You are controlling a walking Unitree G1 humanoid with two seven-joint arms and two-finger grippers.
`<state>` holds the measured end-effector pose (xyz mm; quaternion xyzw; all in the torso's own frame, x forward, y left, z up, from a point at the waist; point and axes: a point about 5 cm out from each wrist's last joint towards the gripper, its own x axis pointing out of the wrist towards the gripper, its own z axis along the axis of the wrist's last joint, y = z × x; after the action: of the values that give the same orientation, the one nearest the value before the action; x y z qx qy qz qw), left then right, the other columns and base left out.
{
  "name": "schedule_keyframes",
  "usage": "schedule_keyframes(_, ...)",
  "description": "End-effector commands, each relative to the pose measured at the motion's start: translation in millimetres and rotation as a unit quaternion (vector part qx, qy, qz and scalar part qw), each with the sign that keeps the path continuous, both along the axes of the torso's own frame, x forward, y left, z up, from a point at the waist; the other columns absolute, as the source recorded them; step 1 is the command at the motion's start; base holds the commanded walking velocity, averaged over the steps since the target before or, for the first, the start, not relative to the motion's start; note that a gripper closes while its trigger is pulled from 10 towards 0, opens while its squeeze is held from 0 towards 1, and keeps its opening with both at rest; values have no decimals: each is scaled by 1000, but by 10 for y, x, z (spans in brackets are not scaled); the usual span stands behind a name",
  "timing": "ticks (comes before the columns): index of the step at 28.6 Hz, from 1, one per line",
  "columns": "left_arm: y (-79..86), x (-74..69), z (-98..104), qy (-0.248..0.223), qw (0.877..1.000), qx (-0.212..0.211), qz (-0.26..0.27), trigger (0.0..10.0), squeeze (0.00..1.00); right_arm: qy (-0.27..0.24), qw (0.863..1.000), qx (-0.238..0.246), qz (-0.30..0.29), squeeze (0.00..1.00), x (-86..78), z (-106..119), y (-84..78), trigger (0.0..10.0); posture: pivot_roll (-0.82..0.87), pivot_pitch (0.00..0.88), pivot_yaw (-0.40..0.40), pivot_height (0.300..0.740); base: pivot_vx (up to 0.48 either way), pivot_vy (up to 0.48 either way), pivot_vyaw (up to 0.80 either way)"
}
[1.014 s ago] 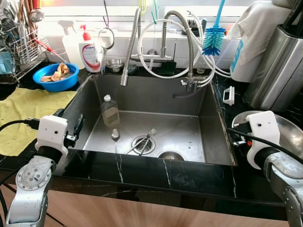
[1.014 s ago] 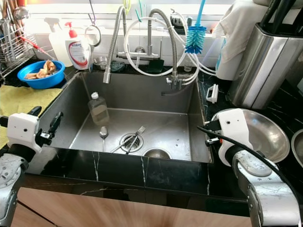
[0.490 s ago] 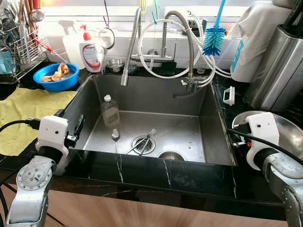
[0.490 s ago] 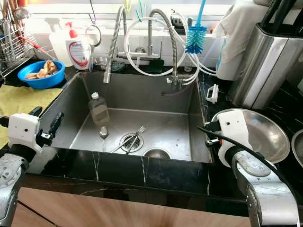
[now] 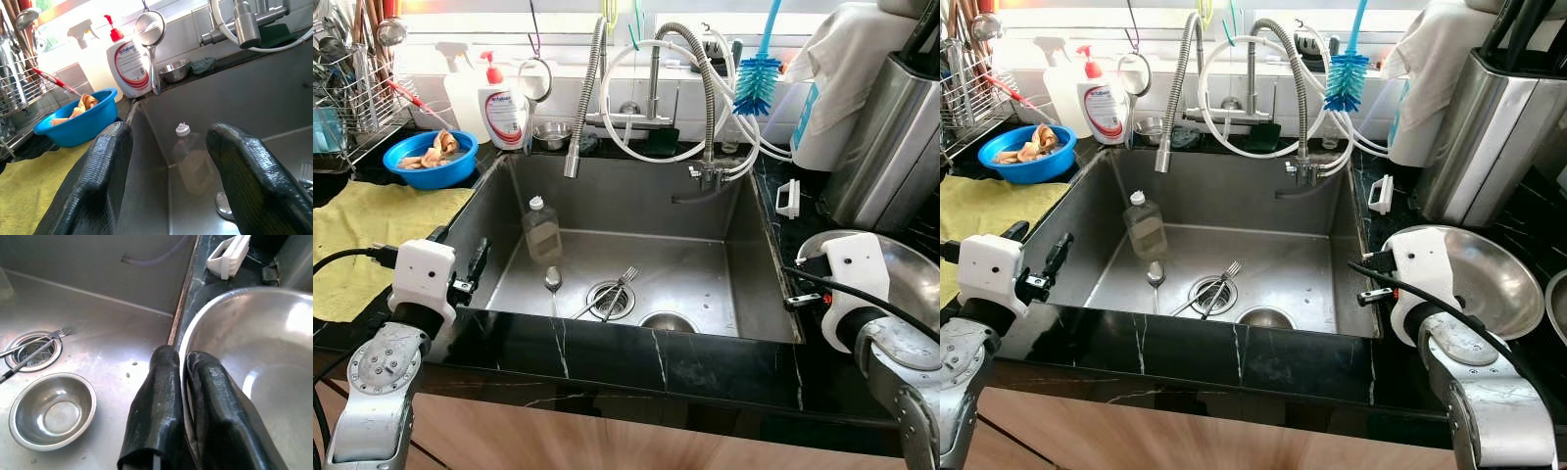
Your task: Kitchen organization
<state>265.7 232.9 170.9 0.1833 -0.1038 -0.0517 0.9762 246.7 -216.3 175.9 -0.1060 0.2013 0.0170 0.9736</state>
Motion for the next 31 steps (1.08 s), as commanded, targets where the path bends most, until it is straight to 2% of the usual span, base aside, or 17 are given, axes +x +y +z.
schedule_keyframes(1, -28, 13, 15, 4, 1000, -3, -10, 10000, 0, 9, 1000, 2, 0, 0, 12, -24, 11, 0, -61, 0, 19, 740, 0, 0, 0)
schedule_keyframes(10, -27, 8, 10, 7, 1000, -1, -12, 10000, 0, -6, 1000, 7, 14, 0, 47, 12, 74, 0, -54, 0, 17, 740, 0, 0, 0)
schedule_keyframes(14, -25, 11, 1, 9, 1000, 0, -12, 10000, 0, -45, 997, 33, 51, 0, 93, 143, 243, 0, -56, 0, 19, 740, 0, 0, 0)
schedule_keyframes(20, -25, 11, 1, 9, 1000, 0, -12, 10000, 0, -45, 997, 33, 51, 0, 93, 143, 243, 0, -56, 0, 19, 740, 0, 0, 0)
schedule_keyframes(23, -35, 27, -8, 8, 1000, -2, -11, 10000, 0, -80, 990, 72, 90, 0, 126, 257, 457, 0, -57, 0, 18, 740, 0, 0, 0)
schedule_keyframes(27, -36, 28, -28, 10, 1000, -3, -9, 10000, 0, -84, 987, 79, 116, 0, 136, 283, 540, 0, -58, 0, 16, 740, 0, 0, 0)
schedule_keyframes(30, -44, 28, -29, 9, 1000, -5, -8, 10000, 0, -128, 975, 105, 145, 0, 156, 443, 662, 0, -58, 0, 14, 740, 0, 0, 0)
schedule_keyframes(31, -43, 27, -30, 8, 1000, -6, -7, 10000, 0, -153, 968, 119, 160, 0, 161, 535, 717, 0, -59, 0, 14, 740, 0, 0, 0)
